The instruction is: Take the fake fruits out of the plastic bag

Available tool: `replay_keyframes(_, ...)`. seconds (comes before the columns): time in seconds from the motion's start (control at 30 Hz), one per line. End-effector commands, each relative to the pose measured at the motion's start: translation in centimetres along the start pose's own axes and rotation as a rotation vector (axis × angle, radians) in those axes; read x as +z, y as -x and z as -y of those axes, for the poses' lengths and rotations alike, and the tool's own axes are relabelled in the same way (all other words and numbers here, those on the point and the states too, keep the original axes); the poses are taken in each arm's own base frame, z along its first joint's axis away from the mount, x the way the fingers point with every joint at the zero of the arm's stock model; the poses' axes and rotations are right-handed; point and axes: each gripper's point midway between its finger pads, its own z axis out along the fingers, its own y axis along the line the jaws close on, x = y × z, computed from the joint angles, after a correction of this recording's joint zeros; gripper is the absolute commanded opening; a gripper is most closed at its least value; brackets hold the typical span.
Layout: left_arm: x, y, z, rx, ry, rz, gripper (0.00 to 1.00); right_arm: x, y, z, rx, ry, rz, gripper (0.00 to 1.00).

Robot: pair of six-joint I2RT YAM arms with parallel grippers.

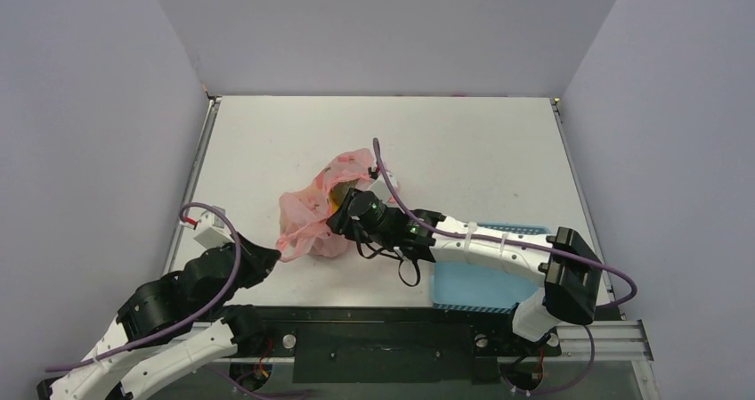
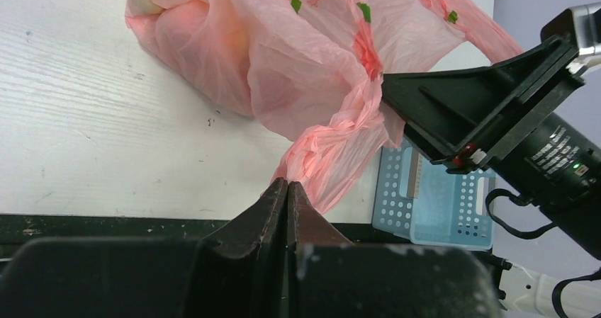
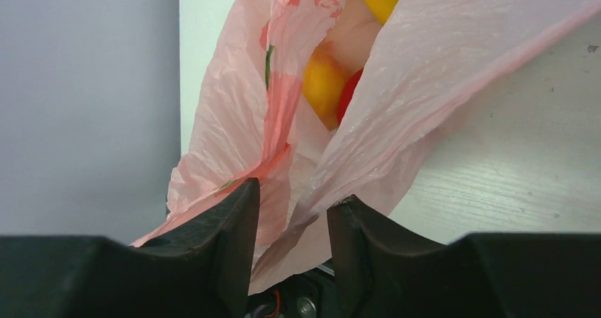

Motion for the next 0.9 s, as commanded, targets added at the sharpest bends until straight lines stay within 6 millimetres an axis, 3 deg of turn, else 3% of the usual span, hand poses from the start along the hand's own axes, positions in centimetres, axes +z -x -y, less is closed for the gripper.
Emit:
replay_keyframes(0.0, -1.1, 1.0, 0.8, 0.001, -0.032, 0.010, 0.00, -0.4, -0.3, 0.2, -0.042, 0.002, 0.045, 0.32)
replay_keyframes(0.1, -1.3, 0.7, 0.6, 0.014, -0.027, -0.011, 0.00, -0.5, -0.8, 0.5, -0.078, -0.003, 0.031, 0.28)
replay_keyframes(0.23, -1.3, 0.5, 0.2, 0.028, -0.014, -0.022, 0.00, -1.0, -0.8, -0.4, -0.144, 0.041, 0.015, 0.37)
replay_keyframes(0.3, -1.4, 0.4, 0.0, 0.025, -0.010, -0.027, 0.00, -1.4, -0.4, -0.6, -0.152, 0.056, 0.023, 0.46)
replay_keyframes(0.7, -1.4, -0.8, -0.3, 0.006, -0.017, -0.071, 0.00, -3.3, 0.8, -1.0, -0.157, 0.136, 0.052, 0.56)
replay_keyframes(0.77, -1.4, -0.8, -0.3, 0.003, -0.021, -0.071, 0.00, -3.2, 0.5, -0.8, -0.154, 0.143, 0.046, 0.54)
replay_keyframes(0.87, -1.5, -0.8, 0.2, -0.001, -0.038, -0.077, 0.00, -2.4, -0.4, -0.7, -0.141, 0.153, 0.022, 0.40)
